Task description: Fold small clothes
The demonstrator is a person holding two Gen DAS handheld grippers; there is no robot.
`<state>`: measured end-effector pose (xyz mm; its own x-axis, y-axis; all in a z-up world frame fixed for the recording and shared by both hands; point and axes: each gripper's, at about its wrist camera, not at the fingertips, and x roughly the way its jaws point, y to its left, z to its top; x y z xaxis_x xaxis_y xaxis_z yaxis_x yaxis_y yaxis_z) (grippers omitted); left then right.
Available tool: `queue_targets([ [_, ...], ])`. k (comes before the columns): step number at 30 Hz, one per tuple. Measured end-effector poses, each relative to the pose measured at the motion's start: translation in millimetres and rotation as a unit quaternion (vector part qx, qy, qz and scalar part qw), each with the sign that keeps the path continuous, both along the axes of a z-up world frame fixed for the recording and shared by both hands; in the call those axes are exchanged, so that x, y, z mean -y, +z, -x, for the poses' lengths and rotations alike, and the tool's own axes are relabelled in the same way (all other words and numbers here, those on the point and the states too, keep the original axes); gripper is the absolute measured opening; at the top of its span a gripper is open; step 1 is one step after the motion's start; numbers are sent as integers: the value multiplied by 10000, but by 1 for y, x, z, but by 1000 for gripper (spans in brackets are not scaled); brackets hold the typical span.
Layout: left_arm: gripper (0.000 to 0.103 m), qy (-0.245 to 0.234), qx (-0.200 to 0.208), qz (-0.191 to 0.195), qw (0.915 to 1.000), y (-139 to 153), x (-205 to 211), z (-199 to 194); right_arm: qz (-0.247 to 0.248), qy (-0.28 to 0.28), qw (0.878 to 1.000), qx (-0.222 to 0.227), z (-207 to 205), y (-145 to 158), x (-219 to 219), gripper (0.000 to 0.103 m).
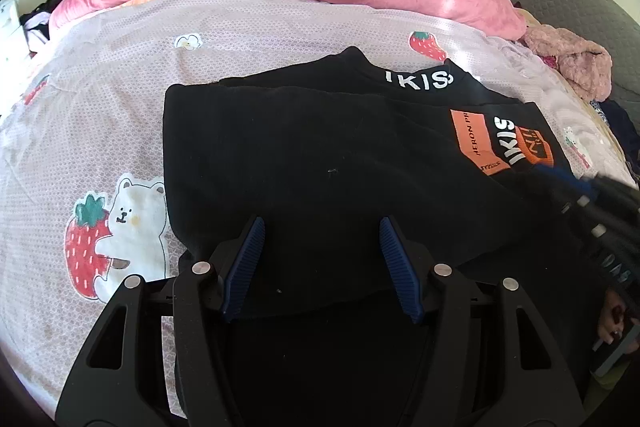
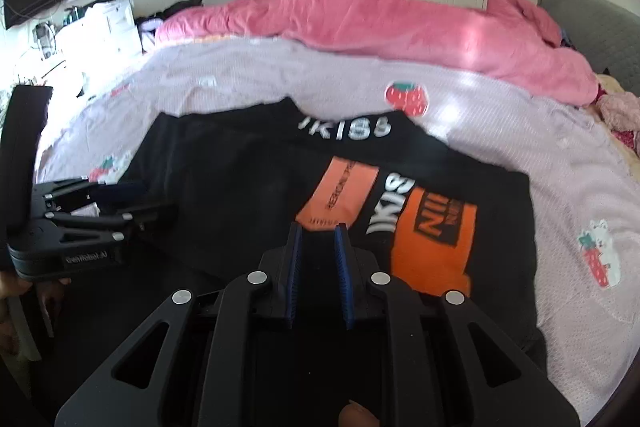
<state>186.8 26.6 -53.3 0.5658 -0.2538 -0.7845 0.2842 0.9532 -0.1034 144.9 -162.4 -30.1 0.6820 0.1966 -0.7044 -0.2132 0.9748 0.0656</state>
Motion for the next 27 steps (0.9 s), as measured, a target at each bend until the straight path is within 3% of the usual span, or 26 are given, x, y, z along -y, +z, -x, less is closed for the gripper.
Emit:
queue_targets([
  [3,53,-19,-5,22,10000,0,-1,1,187,-216,9984,-493,-10,-19,3,15],
  [6,53,-22,2,22,10000,0,0,0,21,-275,9973,-688,-12,-22,11,15],
  [16,53,-21,5,17,10000,0,-1,2,-92,-291,9973,-673,-10,-21,13,18],
  [19,53,-21,-4,38,10000,1,-2,2,-153,-268,9977,-604,-7,-16,14,27],
  [27,52,-18,2,56,10000,2,-3,4,-177,-215,9990,-363,0,-3,13,34],
])
